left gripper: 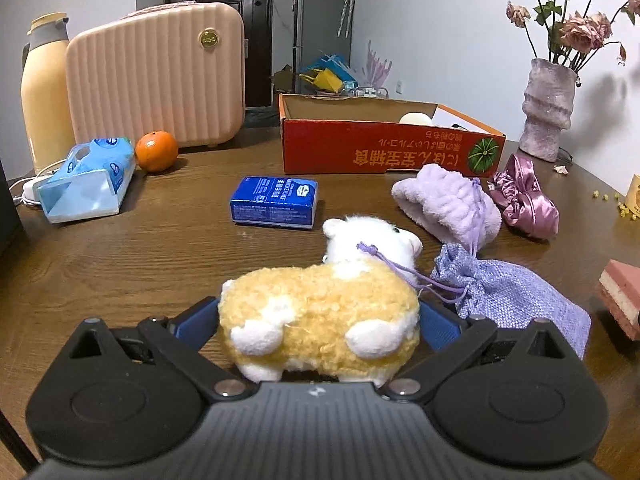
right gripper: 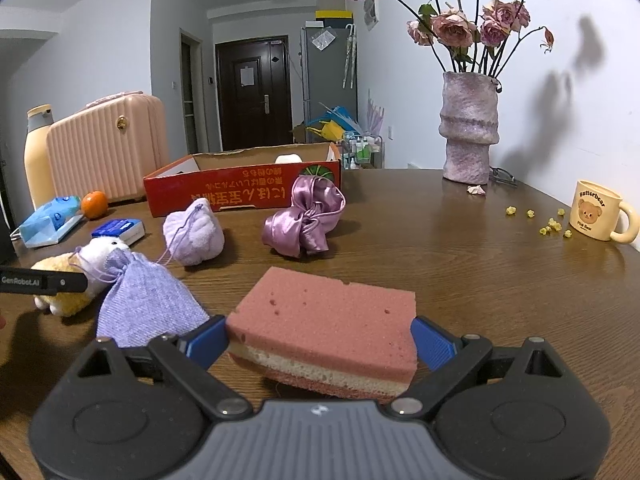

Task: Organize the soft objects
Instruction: 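Carry the sheep plush with the left tool while the right tool carries the pink sponge to the box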

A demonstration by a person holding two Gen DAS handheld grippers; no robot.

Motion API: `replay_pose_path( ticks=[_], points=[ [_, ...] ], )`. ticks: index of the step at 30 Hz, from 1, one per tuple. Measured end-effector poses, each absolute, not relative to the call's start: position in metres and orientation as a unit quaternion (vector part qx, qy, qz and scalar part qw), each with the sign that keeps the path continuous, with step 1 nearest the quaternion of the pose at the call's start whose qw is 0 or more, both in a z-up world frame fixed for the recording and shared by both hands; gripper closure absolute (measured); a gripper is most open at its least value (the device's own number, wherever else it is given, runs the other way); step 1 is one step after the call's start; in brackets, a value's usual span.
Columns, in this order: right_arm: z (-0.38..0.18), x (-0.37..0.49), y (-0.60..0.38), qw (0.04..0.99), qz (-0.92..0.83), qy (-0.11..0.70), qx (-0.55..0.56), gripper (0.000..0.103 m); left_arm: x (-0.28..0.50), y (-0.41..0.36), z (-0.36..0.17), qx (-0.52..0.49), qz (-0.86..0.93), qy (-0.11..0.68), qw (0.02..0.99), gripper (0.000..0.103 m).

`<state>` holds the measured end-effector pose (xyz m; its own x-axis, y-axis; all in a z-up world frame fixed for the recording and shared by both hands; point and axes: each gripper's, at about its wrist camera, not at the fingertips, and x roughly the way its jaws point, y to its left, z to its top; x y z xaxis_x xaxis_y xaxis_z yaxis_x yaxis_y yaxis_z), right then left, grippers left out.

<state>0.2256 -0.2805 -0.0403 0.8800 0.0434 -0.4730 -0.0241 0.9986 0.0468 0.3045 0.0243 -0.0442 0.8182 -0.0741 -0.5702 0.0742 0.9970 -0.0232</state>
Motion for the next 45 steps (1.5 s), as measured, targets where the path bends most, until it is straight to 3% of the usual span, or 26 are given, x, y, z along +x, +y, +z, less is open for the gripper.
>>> replay_pose_path(
  ticks=[8,19,28,45],
  points=[
    [-0.041,0.225,-0.280,0.969,0.016,0.244,0.018,0.006,0.298,0.026,-0.041,0.009,-0.014,0.285,0.958,0.007],
    [-0.040,0.223,-0.279,0.971,0.019,0.236,0.015,0.006,0.271,0.031,-0.025,0.013,0.015,0.226,0.974,0.008],
    [-0.038,0.220,-0.278,0.974,0.019,0.227,0.011,0.006,0.256,0.033,-0.026,0.007,0.010,0.238,0.971,0.008],
    [-0.027,0.219,-0.272,0.979,0.031,0.203,0.001,0.006,0.237,0.028,-0.002,0.003,0.027,0.169,0.985,0.009]
  ],
)
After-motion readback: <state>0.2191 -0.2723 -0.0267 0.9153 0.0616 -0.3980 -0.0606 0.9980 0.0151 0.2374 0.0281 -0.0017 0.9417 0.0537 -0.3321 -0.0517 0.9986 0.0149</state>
